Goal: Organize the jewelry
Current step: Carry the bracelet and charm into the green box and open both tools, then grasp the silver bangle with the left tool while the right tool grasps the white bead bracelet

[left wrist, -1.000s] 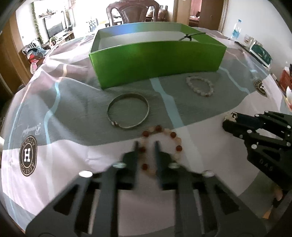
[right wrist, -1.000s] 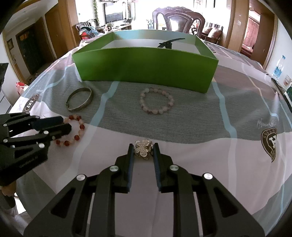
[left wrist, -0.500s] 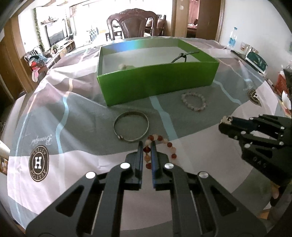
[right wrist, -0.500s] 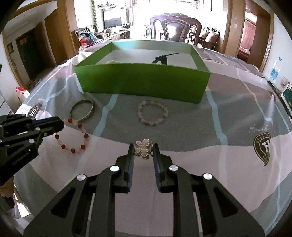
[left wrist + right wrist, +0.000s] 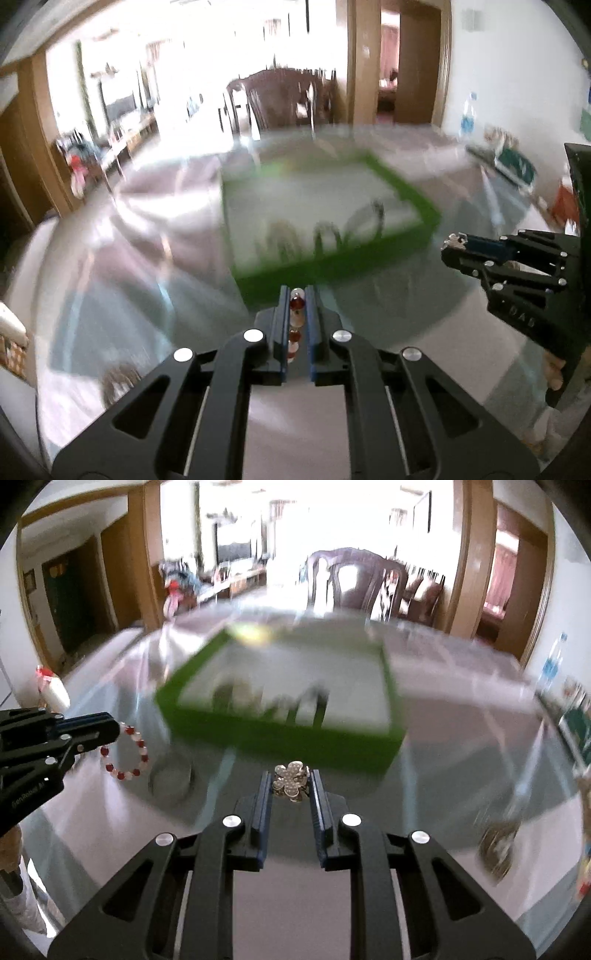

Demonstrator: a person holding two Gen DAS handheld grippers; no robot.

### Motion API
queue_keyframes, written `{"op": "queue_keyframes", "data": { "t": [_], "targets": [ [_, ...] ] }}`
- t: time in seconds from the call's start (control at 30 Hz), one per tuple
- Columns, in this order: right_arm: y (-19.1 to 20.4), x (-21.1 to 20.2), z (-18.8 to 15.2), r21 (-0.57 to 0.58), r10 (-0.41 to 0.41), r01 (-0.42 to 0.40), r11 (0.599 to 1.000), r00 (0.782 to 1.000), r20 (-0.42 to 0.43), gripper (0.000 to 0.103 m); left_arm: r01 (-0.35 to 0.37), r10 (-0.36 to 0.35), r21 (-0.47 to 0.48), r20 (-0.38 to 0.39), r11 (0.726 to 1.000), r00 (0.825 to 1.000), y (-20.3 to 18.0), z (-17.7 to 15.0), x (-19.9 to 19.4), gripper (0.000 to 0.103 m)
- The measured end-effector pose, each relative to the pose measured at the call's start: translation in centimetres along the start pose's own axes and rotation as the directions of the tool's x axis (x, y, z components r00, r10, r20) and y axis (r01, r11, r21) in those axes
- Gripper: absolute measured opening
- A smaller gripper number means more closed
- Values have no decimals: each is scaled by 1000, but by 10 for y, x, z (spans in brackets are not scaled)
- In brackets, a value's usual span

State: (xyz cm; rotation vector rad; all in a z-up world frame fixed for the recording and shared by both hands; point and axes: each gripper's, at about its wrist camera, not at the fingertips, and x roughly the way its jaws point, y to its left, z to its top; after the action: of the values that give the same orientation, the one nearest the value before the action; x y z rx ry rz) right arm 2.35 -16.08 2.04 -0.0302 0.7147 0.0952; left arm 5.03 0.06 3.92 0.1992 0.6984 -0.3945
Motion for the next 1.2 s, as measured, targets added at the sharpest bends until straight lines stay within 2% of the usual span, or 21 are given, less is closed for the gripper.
{"op": "queue_keyframes", "data": {
  "t": [0.1,0.2,0.37,0.5,0.53,0.57,0.6,0.67,0.73,0.83,0.9,1.0,1.07,1.1,1.2],
  "targets": [
    [-10,6,37,17,12,-12,1000,999,49,20,-40,40,6,67,999,997,6,42,1,8],
    [-26,41,66,61,-31,29,998,999,36,21,-69,68,7,68,998,995,10,68,23,8],
    [-50,114,66,158,-42,59,986,994,-105,21,-60,57,-49,-62,997,996,22,78,97,8],
    [-54,131,56,166,-48,70,984,990,-130,22,-44,36,-75,-114,996,993,28,68,128,9],
    [-53,130,54,169,-46,67,983,991,-127,29,-44,34,-79,-115,996,993,29,65,129,9],
    [-55,125,53,174,-45,65,983,992,-115,36,-50,41,-83,-110,995,993,31,63,129,16],
    [-55,119,51,179,-45,63,982,994,-103,39,-57,48,-81,-105,995,993,32,62,128,30],
    [-56,95,45,189,-21,32,981,998,-60,45,-85,79,-68,-80,994,994,34,56,114,45],
    [-59,70,33,193,7,-2,981,1000,-24,48,-106,103,-57,-60,993,993,39,44,95,47],
    [-58,39,7,187,19,-17,982,1000,-9,52,-122,119,-42,-63,992,991,42,15,69,64],
    [-51,37,-11,125,41,-33,992,997,-58,52,-116,113,-38,-86,992,990,44,-11,60,66],
    [-37,55,-32,48,14,-7,999,989,-150,51,-112,107,-27,-145,993,984,41,-40,62,64],
    [-28,79,-40,24,-21,27,999,977,-214,45,-104,99,-20,-173,994,980,37,-51,67,61],
    [-24,84,-46,22,-14,19,1000,972,-233,44,-92,87,-18,-191,996,978,35,-56,72,60],
    [-16,105,-49,10,-16,19,1000,963,-269,43,-75,72,-9,-221,997,973,29,-65,79,56]
  ]
}}
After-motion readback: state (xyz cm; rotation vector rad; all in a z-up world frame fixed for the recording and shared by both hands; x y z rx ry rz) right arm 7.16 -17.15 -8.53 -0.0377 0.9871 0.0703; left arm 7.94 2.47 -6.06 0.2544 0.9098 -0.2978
